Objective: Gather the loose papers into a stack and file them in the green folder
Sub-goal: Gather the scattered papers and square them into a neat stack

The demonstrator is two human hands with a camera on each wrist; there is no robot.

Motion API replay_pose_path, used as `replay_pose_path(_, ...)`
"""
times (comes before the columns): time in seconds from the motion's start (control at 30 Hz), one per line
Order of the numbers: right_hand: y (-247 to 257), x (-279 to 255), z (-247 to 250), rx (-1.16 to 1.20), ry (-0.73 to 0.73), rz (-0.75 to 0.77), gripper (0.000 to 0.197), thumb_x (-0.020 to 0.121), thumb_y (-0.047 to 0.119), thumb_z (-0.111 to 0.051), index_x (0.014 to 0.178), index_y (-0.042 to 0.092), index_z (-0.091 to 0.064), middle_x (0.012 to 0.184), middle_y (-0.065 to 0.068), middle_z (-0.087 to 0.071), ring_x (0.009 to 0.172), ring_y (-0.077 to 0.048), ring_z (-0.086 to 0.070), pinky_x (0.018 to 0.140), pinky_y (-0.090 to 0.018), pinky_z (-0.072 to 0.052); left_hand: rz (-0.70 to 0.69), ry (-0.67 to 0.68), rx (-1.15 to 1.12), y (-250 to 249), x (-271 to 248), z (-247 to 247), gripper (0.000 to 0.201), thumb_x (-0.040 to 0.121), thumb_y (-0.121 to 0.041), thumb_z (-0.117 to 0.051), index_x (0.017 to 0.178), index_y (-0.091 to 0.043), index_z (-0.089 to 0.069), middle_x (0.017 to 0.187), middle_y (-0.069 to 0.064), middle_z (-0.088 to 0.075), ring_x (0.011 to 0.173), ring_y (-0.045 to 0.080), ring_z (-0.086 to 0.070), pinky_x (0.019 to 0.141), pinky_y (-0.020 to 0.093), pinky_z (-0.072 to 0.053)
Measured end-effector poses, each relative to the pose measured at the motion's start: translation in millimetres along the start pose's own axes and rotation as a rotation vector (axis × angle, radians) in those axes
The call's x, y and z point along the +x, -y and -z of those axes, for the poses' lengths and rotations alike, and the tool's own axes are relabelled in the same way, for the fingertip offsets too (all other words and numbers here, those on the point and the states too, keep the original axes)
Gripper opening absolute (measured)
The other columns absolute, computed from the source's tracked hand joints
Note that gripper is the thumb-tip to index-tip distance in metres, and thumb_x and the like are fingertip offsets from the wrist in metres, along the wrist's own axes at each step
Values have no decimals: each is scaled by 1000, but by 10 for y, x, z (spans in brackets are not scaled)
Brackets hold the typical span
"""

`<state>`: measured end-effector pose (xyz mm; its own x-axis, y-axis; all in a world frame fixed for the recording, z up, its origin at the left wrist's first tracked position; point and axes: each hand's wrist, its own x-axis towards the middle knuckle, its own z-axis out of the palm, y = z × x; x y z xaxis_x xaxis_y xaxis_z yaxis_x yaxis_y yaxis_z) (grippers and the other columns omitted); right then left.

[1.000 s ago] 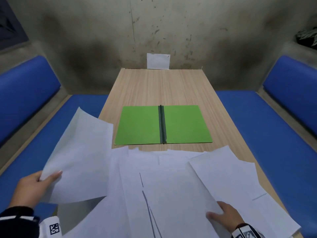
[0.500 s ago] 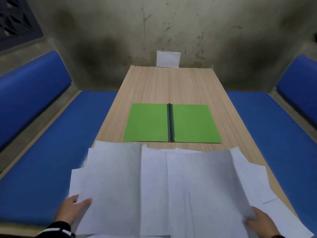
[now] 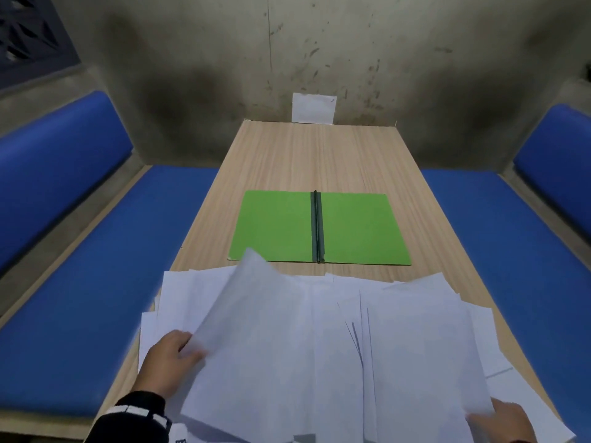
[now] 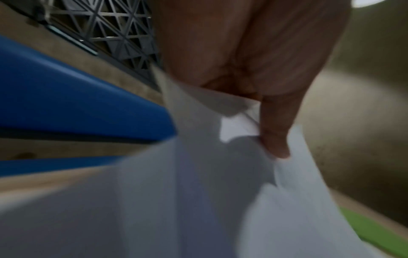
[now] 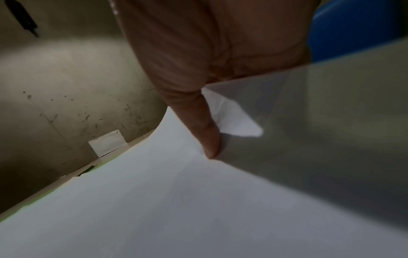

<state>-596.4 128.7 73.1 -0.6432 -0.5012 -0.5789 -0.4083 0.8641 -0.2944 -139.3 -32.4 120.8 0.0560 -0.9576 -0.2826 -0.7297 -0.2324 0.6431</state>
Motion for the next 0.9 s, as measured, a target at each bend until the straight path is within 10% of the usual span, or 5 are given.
replay_pose_path(0.17,126,-76,-109,213,-1,18,18,80,8,-59,95,3,-66,103,-20,-65,99,-35,-56,99,-40,-41,-84,109,-363,-362,-31,186,12,78,-7,-71,86,-15,-67,70,-1,-75,70,19,-67,62,22,-52)
replay_pose_path(0.37,240,-181,-271,427,-25,116,57,67,-2,-69,121,6,-50,101,-16,-63,89,-25,-53,78,-32,-38,209,84,-412,-103,228,-195,80,78,-10,-71,141,-22,-24,125,19,-57,106,34,-60,87,42,-48)
replay_pose_path(0.63,517,-208,-400,363,134,115,39,84,6,-61,122,-3,-56,126,-20,-58,120,-30,-53,94,-31,-42,258,268,-278,30,288,-760,37,77,-10,-72,110,3,-62,108,17,-67,93,24,-60,83,29,-43)
replay_pose_path(0.8,560,-140,-537,394,209,150,46,69,2,-76,112,-2,-63,120,-23,-62,108,-28,-59,85,-28,-40,172,367,-235,-131,215,-935,37,81,-18,-67,115,-4,-60,113,13,-66,101,25,-61,85,27,-44)
replay_pose_path(0.9,656,-177,-658,432,265,162,65,41,34,-91,96,8,-70,100,-12,-73,87,-17,-61,76,-23,-46,148,464,-325,-183,146,-1072,42,85,-24,-64,123,-8,-54,112,7,-62,101,20,-58,83,22,-42)
